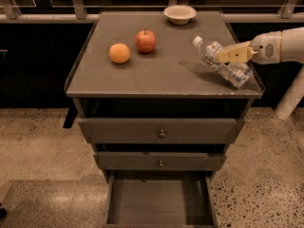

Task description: Pick blue plastic bottle from bottom drawer and place on counter

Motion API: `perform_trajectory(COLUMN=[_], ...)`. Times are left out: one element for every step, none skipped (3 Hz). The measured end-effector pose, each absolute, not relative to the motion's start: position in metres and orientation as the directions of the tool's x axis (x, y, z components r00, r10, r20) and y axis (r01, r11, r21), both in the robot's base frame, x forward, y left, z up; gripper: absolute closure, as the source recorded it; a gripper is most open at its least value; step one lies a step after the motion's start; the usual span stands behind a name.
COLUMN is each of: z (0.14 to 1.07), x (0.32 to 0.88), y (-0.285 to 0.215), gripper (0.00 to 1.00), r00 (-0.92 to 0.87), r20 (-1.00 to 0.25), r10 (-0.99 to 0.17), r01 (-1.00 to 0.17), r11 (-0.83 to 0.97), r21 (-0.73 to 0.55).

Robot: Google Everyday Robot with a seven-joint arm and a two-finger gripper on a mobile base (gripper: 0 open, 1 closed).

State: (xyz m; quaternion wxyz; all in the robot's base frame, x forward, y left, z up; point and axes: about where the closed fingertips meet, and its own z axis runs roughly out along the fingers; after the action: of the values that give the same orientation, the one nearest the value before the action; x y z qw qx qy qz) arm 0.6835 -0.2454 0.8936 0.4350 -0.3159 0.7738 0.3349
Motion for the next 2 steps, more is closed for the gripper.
perform_trajectory(z=[0.8936, 0.8936], x=[0.6835, 0.6835], y=[-0.2453, -0.2453], gripper=[0.12, 0.0], r00=[-0.422, -0.422], r20=[-0.885, -0.885], r10=[-0.197, -0.197], r01=[-0.78, -0.78], r11=[0.576, 0.576], r21=[0.244, 0.244])
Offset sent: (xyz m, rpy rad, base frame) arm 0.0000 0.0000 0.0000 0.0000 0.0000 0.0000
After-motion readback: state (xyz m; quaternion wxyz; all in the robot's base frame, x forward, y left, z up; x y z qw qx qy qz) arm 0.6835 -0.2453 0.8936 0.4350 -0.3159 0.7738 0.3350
